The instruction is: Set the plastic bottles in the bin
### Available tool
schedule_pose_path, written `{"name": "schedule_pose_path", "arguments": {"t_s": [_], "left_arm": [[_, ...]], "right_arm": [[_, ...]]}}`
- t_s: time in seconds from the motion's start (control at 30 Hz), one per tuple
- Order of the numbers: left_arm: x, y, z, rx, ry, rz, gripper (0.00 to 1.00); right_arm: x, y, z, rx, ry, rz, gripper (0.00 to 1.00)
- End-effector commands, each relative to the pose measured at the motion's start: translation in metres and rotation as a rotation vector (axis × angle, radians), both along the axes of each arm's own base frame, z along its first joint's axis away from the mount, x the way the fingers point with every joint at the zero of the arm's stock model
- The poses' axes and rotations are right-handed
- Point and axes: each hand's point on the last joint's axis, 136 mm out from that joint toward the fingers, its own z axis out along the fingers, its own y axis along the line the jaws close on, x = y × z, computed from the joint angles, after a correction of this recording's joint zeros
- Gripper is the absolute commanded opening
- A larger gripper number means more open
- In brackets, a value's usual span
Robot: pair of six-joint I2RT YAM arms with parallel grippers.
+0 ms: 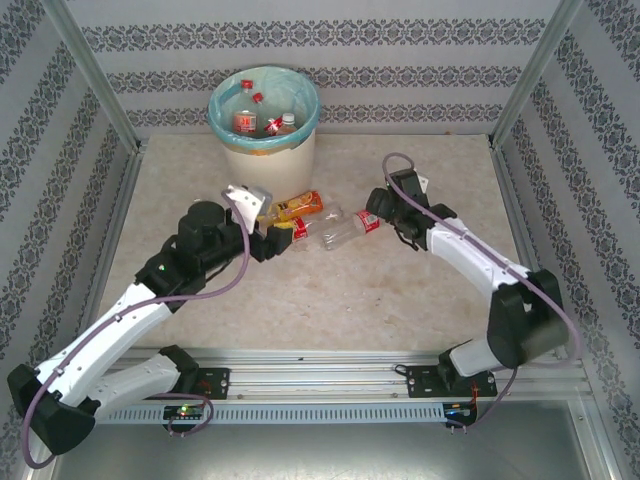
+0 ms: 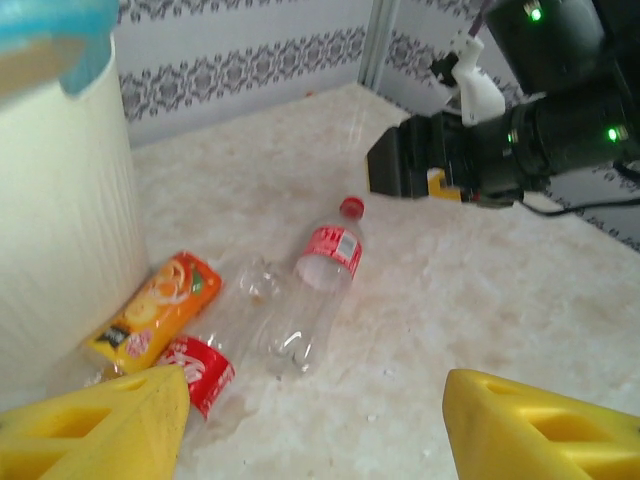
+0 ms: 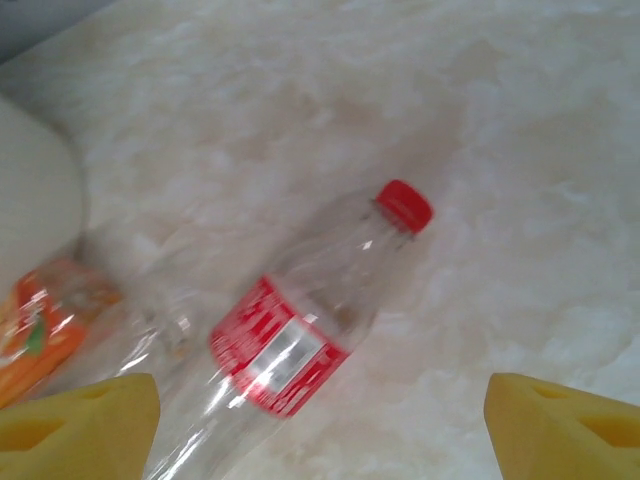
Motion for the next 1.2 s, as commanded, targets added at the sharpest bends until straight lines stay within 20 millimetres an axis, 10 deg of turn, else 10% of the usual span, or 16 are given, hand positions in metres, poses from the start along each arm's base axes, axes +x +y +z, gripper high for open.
{"name": "schedule_pose_path", "arguments": {"t_s": [0.0,0.87,1.17], "left_arm": [[-0.002,-0.003,0.018,-0.076,-0.066,0.014,0.68],[0.005,0.006,0.011,-0.017,-0.102,0.067,0.70],[0.006,0.006,0.010,-0.011,-0.088,0.072,0.70]], "right_arm": [[0.017,0.000,-0.008,0.085,0.025,-0.075,0.83],[0.082,-0.005,-0.085,0.327,0.148,-0.197,0.66],[0.082,-0.007,-0.091,0.389,0.140,-0.199,0.46]]}}
